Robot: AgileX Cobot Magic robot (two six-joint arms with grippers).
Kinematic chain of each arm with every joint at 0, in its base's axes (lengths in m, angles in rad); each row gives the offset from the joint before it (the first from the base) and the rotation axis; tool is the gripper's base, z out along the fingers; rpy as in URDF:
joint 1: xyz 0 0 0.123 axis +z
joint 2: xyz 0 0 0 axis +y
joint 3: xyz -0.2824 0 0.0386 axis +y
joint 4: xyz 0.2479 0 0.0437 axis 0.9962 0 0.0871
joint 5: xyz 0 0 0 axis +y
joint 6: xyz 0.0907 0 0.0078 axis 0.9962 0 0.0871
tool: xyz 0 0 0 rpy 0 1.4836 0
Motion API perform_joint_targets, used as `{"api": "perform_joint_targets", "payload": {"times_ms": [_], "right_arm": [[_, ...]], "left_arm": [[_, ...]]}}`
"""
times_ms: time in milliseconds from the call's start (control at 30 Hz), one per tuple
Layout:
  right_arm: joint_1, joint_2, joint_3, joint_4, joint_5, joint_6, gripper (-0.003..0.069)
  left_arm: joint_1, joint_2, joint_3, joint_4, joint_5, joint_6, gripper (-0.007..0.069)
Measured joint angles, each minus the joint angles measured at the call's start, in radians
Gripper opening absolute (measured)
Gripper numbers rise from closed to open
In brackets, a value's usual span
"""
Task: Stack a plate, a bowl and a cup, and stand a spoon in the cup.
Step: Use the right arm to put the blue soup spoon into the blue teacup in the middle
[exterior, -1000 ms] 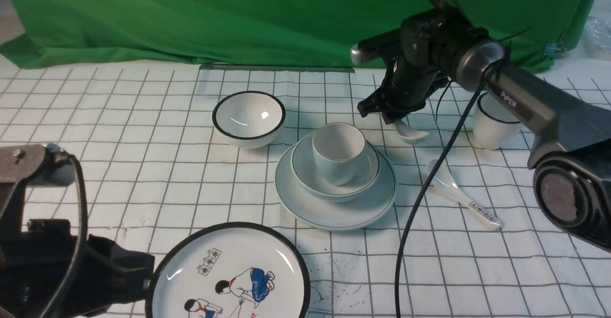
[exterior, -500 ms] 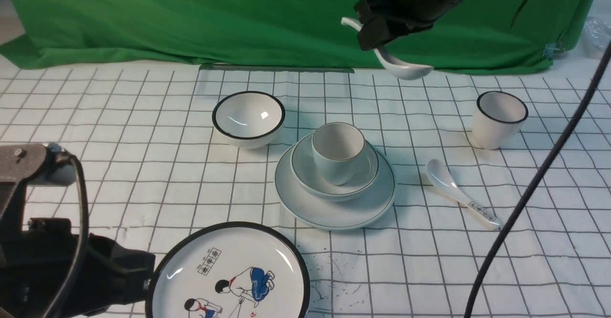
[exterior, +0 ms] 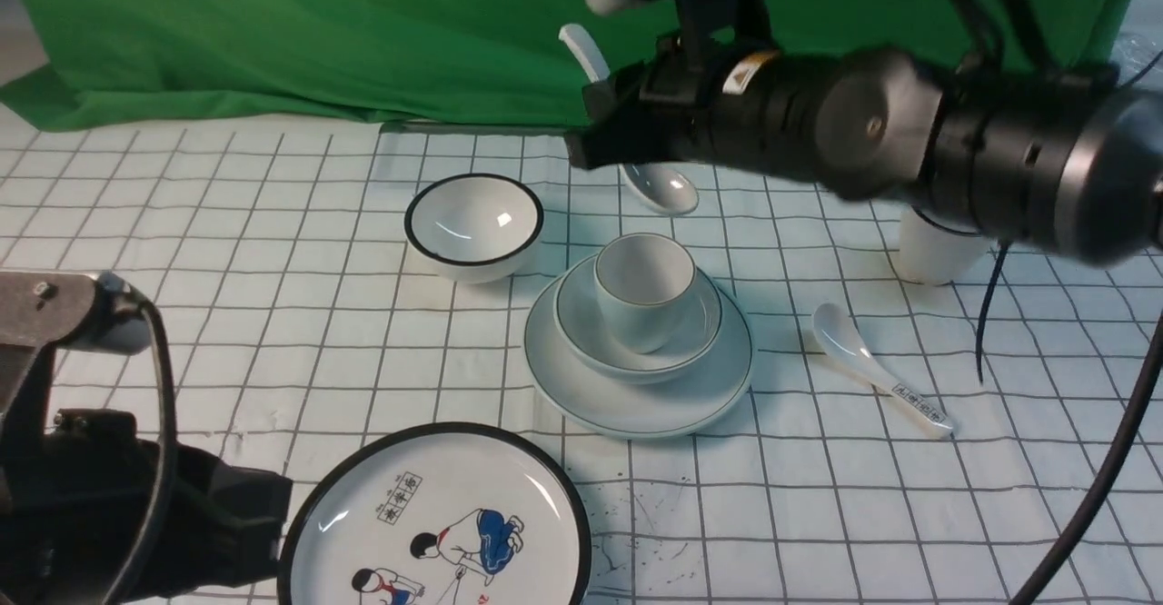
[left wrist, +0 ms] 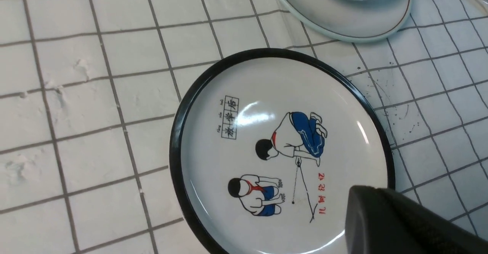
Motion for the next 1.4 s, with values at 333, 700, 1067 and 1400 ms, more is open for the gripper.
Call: {"api": "perform_joint_targets", "payload": {"times_ms": [333, 700, 1067, 1400], "right_arm": [[0.050, 0.066, 0.161, 0.000, -0.457, 0.017, 0.0181], [0.050, 0.151, 0.162, -0.013, -0.541, 0.091, 0.0181], [0.050, 0.204, 0.162, -0.062, -0.542, 0.102, 0.0181], [0.050, 0.215, 0.162, -0.064, -0.541, 0.099, 0.0262]], "left_arm": [[0.000, 0.000, 0.000, 0.028, -0.027, 0.000, 0.0001], [0.000, 0.000, 0.000, 0.039, -0.033, 0.000, 0.0001], [0.000, 0.000, 0.000, 0.009, -0.030, 0.000, 0.0001], [0.000, 0.000, 0.000, 0.009, -0.016, 0.000, 0.0001]]}}
